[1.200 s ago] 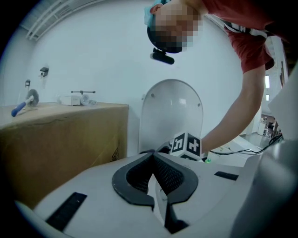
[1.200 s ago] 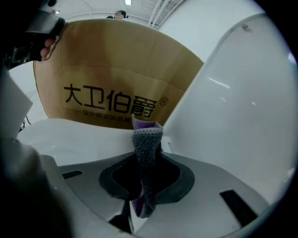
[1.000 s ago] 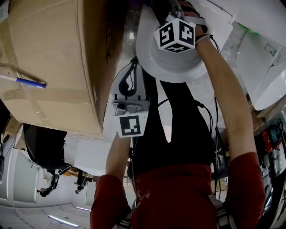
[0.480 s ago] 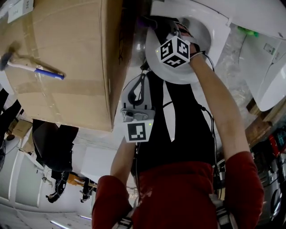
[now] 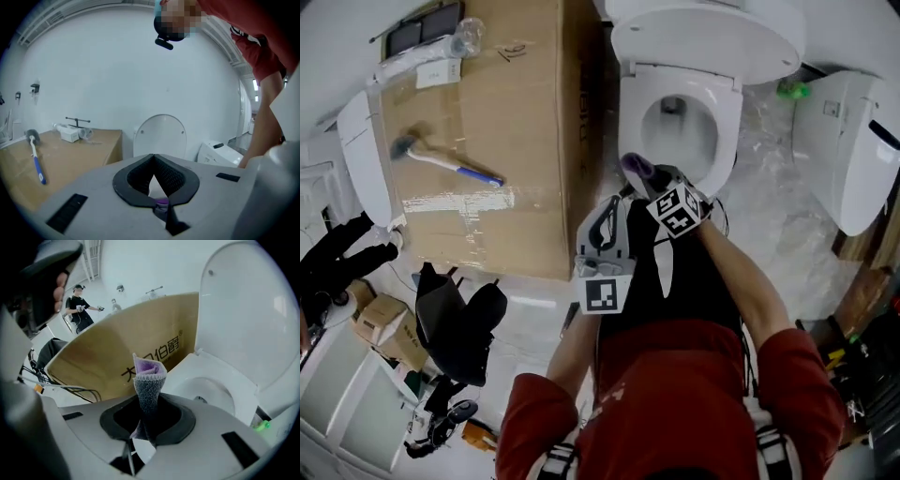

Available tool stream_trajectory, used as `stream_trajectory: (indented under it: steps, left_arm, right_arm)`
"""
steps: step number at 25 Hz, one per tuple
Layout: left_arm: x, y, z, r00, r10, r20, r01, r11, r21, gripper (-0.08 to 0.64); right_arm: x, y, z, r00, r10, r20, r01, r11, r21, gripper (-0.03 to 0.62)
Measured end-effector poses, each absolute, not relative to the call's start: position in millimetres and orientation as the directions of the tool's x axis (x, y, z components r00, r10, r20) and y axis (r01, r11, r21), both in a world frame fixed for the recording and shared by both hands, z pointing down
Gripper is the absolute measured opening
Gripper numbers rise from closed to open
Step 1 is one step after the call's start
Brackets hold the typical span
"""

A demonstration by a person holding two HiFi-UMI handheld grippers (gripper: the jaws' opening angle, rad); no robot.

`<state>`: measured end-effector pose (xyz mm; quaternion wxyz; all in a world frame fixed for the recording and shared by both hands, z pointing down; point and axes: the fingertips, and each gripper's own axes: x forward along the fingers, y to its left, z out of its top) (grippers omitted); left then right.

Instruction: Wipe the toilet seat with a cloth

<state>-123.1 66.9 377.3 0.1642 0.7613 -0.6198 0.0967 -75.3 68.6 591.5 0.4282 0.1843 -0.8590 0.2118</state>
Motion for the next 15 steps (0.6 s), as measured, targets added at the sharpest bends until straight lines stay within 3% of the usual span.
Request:
stream_trajectory:
  steps: [9, 15]
  left_arm:
    - [-95, 32, 241, 0.28, -0.947, 0.155, -0.96, -0.272, 0.072, 0.014]
    - [-83, 10, 177, 0.306, -0.95, 0.066, -0.952, -0.303, 0.048, 0.014]
  right_arm:
    - [-24, 75, 387, -0.628, -0.394, 0.671, -0.574, 0.817, -0.057, 0.066]
    - [21, 50, 284, -0.582, -0.548, 0.6, -0.717, 0.695, -0.061, 0.066]
